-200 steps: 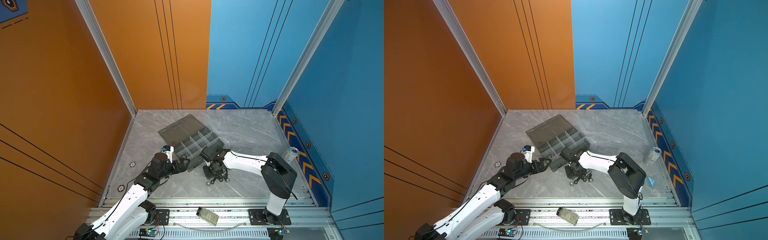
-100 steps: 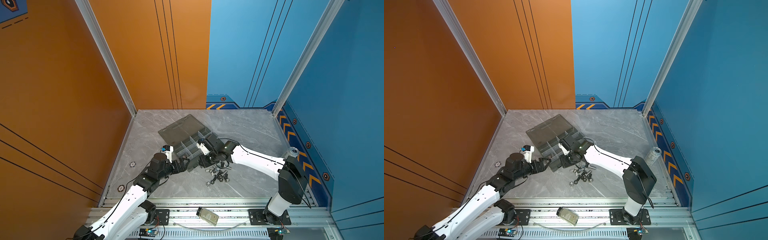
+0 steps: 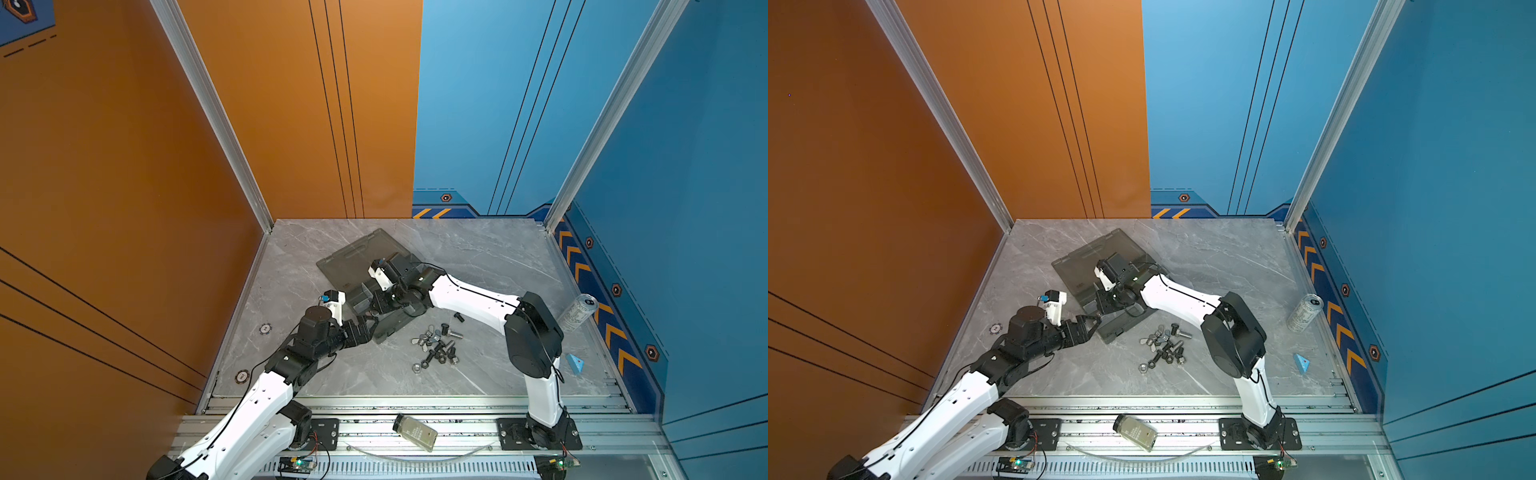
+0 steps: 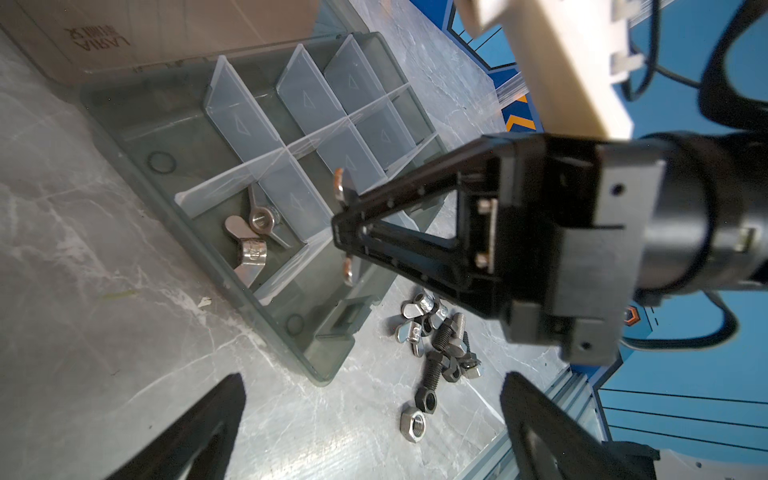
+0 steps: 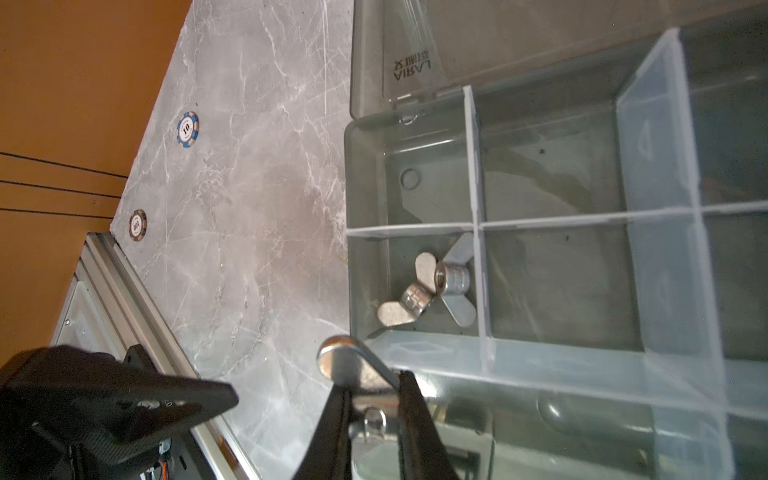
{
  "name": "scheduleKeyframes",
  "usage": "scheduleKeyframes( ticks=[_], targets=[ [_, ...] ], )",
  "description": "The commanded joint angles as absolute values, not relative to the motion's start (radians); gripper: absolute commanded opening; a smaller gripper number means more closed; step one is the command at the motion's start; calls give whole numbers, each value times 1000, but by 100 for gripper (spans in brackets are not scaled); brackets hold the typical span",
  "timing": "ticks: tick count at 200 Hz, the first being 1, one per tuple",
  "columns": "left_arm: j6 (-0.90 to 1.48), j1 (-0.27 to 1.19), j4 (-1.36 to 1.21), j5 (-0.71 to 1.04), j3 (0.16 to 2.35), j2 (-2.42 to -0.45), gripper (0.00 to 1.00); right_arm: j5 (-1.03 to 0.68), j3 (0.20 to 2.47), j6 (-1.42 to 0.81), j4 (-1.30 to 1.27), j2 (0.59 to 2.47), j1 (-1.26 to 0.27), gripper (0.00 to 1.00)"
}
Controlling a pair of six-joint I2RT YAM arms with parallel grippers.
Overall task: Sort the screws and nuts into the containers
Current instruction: 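Lift the wing nut and carry it over the wing-nut compartment, then open the right gripper to drop the wing nut, then return to pile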
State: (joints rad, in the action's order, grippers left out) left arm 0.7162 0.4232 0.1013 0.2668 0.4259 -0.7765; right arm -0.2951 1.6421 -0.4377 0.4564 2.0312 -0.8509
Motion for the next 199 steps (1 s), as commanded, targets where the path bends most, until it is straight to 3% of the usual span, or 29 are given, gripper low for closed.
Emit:
scheduleKeyframes(
  ticks=[1, 86, 138, 199],
  targets=[
    [714, 411, 121, 290, 411, -762, 98, -292, 1693, -457, 446, 2067, -854, 0],
    [706, 400, 143, 299, 419, -751, 98, -297, 1728, -457, 470, 2154, -856, 3],
    [710, 399, 143, 302, 420, -748, 98, -292, 1729, -461, 480, 2159, -856, 24],
    [714, 399, 144, 296, 413, -744, 98, -299, 1723, -445, 483, 2133, -852, 34]
  ],
)
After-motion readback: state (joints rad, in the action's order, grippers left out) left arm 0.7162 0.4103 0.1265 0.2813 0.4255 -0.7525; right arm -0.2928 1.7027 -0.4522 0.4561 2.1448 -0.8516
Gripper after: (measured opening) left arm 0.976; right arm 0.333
